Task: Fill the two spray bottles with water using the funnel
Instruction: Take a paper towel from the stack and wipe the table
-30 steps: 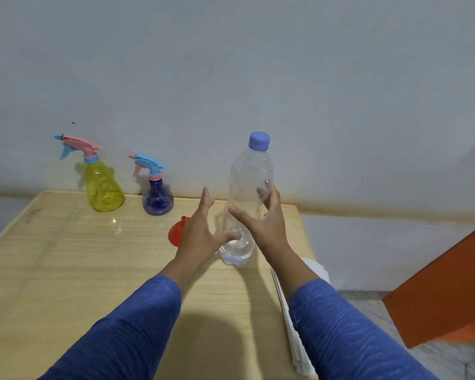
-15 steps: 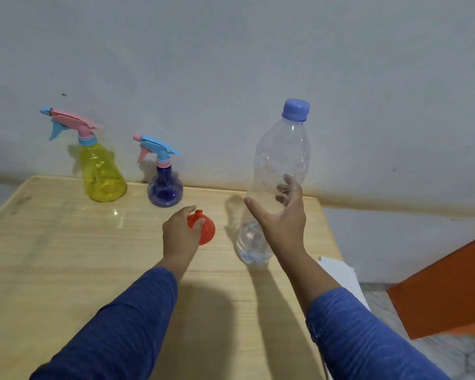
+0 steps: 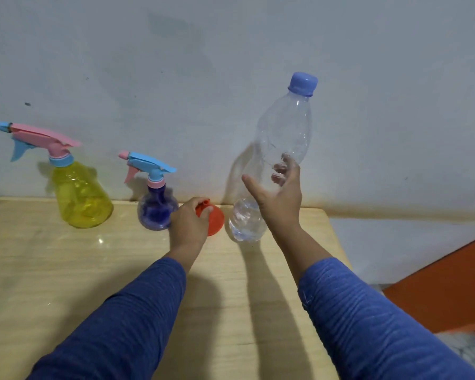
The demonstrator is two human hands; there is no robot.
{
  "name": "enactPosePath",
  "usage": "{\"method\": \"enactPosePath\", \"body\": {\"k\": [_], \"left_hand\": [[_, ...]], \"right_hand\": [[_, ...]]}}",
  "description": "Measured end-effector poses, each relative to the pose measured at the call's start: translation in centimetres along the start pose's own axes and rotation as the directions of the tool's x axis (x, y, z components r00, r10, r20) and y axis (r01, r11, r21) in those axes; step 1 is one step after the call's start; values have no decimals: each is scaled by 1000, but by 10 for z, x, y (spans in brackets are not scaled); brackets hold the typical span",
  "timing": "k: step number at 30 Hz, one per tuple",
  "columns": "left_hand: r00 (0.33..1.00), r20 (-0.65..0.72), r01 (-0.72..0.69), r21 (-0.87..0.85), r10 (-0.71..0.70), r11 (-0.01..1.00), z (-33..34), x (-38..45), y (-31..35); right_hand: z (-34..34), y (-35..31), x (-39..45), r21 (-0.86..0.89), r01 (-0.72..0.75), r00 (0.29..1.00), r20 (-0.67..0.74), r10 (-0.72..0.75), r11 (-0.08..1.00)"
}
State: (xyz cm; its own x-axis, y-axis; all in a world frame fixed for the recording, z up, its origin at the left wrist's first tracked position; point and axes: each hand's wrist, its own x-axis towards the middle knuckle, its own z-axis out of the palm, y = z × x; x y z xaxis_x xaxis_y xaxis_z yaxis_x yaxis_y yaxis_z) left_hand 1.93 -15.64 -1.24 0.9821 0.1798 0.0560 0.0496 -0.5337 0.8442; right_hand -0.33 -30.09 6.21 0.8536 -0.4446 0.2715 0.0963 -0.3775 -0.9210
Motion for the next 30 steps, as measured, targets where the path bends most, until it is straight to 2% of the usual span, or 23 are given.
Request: {"method": "enactPosePath", "body": {"k": [17,20,23,25,27,30], "left_hand": [[996,46,-78,56,75,995,18,12,-14],[994,74,-91,60,86,994,17,12,-14],[993,109,-57,103,46,993,11,9,-10],[991,134,-8,160,-13,987,5,6,-8],[982,176,23,258,-70,966,-1,1,-4],[971,211,18,398,-111,917,-11,-10,5]], "right_hand": [[20,20,31,-55,42,999,29,-40,998],[16,23,29,-70,1,995,98,6,998],[5,28,21,-104,-109,969,211,129,989],[-8,30,12,-186,-211,927,272,257,960],[-19,31,3,-366,-251,878,305,370,896],[-30,27,-8,-727,-136,776,344,529,673]]}}
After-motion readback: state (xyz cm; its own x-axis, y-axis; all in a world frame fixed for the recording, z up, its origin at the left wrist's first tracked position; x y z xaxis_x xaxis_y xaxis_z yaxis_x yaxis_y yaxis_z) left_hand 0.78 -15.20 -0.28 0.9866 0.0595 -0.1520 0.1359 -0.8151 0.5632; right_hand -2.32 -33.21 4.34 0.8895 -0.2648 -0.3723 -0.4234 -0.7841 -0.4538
